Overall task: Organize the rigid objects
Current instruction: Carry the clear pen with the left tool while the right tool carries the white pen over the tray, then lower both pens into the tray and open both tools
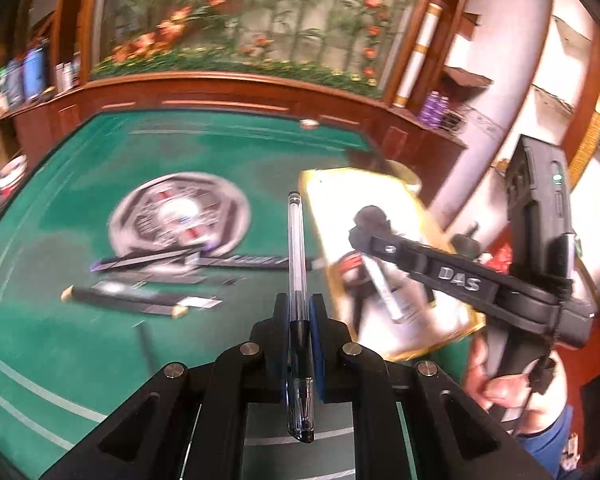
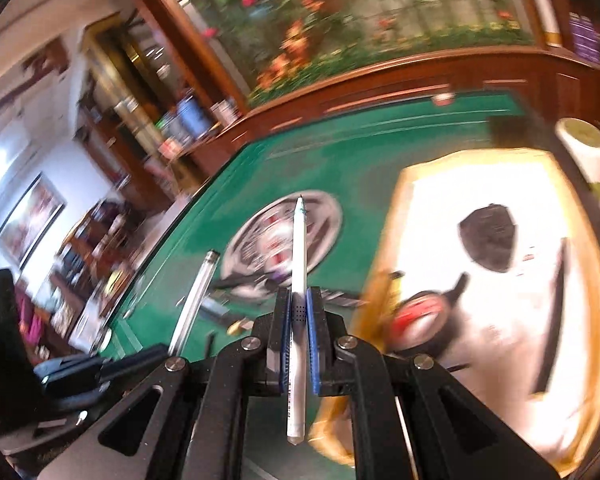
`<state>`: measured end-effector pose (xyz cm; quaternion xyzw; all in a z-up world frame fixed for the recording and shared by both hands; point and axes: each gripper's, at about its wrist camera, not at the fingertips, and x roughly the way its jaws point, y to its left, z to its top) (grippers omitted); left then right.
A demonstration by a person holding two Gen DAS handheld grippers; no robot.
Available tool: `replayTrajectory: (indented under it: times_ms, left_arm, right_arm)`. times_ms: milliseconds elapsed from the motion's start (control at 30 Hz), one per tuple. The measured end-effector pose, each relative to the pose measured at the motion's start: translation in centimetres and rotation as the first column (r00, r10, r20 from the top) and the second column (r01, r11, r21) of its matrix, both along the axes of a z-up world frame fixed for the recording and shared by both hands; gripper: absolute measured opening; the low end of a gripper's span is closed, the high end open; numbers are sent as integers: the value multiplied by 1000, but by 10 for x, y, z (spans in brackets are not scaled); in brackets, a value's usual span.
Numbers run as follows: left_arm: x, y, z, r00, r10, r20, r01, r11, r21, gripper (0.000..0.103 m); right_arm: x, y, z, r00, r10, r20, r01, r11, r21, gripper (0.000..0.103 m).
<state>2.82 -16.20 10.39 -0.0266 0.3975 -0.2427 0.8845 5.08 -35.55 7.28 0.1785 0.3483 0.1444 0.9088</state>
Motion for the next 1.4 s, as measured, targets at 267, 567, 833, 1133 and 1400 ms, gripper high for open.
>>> replayTrajectory:
  times_ms: [267,567,833,1133,1400]
  left_arm:
    - [39,-93,-24,988,-125,-90,121,992,-44,9]
    - [42,-116,-68,968,-194,-160,187,981,-57,9]
    - [33,-109,-71,968,-220,-123,215,975,-55,9]
    - [27,-96,-52,982,-189,-28,185,978,-99,35]
    - [12,-76,-38,990,-121,77,126,990,-69,37]
  right_arm:
    - [12,-78,-18,963,-262,-61,260,965,-26,7]
    - [26,-90,-42,935,-319,-155,309,947,-85,7]
    - [27,-80,-48,929,-334,-159,311,938,-156,8]
    - [14,-76,-29,931,-361,-53,351,925,-144,10]
    - [-12,-44,7,918,-328,222,370,909,-189,38]
